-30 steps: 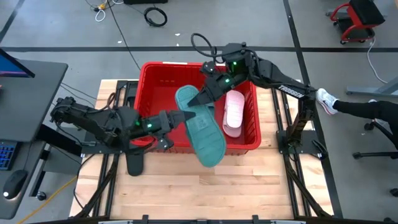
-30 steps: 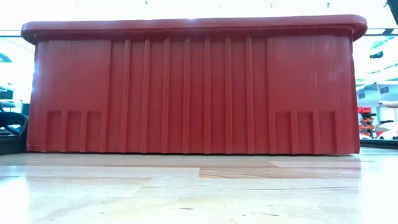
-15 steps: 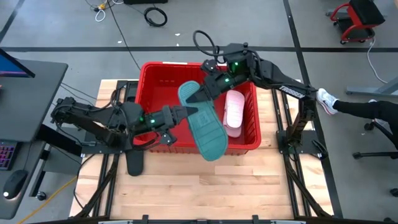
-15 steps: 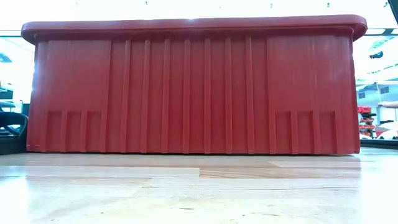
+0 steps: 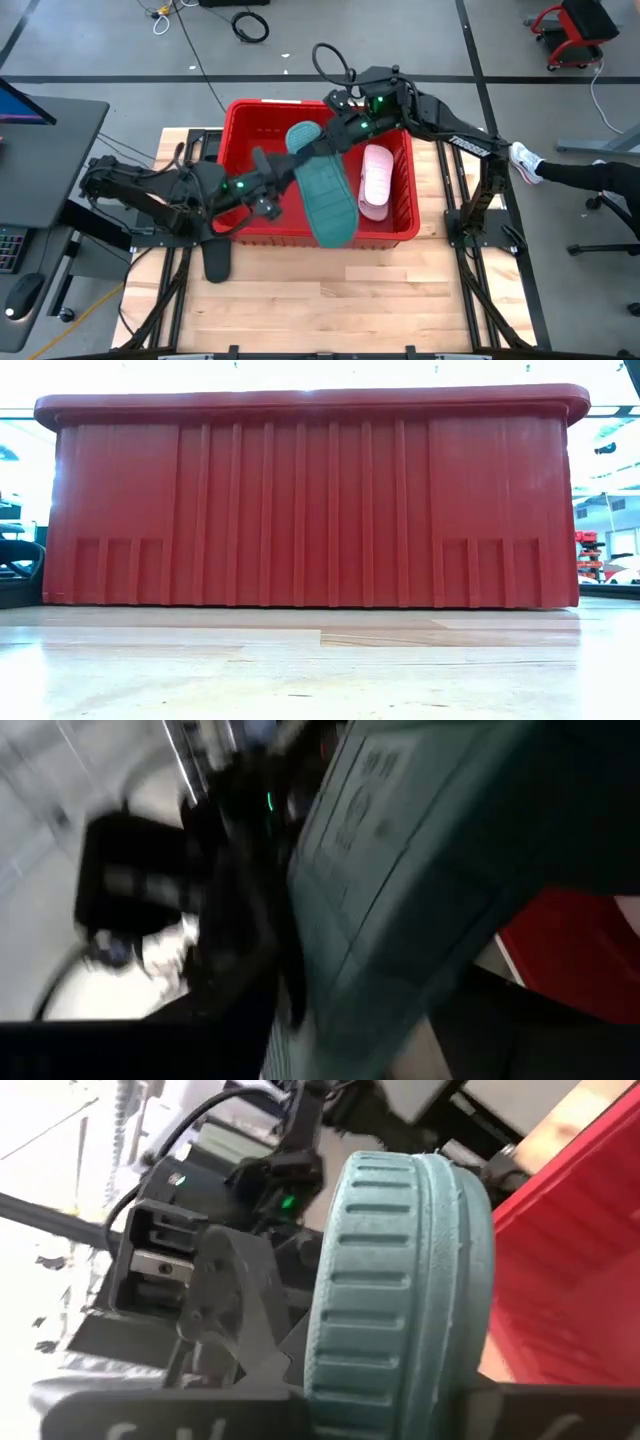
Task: Pick and place slides into bin
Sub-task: Put the green slide in the red bin
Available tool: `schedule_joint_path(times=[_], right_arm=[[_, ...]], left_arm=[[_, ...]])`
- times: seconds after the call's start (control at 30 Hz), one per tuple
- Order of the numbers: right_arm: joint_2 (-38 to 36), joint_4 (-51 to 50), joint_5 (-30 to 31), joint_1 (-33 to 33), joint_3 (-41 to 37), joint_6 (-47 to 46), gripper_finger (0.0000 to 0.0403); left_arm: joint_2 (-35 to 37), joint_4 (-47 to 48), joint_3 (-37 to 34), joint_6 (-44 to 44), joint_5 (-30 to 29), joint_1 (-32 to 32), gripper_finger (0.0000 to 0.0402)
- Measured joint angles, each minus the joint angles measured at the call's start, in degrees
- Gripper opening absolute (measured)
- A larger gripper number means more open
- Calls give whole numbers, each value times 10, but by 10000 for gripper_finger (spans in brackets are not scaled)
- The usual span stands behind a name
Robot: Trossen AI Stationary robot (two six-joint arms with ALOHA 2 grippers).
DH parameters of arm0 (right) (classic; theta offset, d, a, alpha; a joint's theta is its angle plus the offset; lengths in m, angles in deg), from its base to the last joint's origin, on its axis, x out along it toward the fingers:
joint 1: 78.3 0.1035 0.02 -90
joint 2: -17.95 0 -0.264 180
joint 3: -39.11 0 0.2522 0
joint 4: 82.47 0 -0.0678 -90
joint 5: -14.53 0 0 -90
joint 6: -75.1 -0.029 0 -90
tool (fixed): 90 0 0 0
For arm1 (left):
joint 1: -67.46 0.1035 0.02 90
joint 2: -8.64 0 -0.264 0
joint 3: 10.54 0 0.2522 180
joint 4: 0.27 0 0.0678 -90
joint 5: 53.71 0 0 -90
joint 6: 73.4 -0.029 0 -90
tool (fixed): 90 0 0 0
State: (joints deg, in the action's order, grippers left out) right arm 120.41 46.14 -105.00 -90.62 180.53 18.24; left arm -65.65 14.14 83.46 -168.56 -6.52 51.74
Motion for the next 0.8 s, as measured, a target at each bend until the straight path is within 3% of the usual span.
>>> schedule_joint_path(times=[0.2, 0.43, 0.6, 0.8], right_arm=[[0, -46, 16, -27, 0, 22, 61], [-1, -112, 22, -90, 0, 75, 61], [0, -121, 21, -128, -25, 116, 61], [1, -64, -15, -145, -124, 119, 61]], left_arm=[[45, 92, 0, 121, -59, 9, 284], [97, 223, 0, 269, -169, 3, 273], [153, 332, 0, 492, -191, 4, 257], [223, 485, 0, 777, -196, 5, 233]])
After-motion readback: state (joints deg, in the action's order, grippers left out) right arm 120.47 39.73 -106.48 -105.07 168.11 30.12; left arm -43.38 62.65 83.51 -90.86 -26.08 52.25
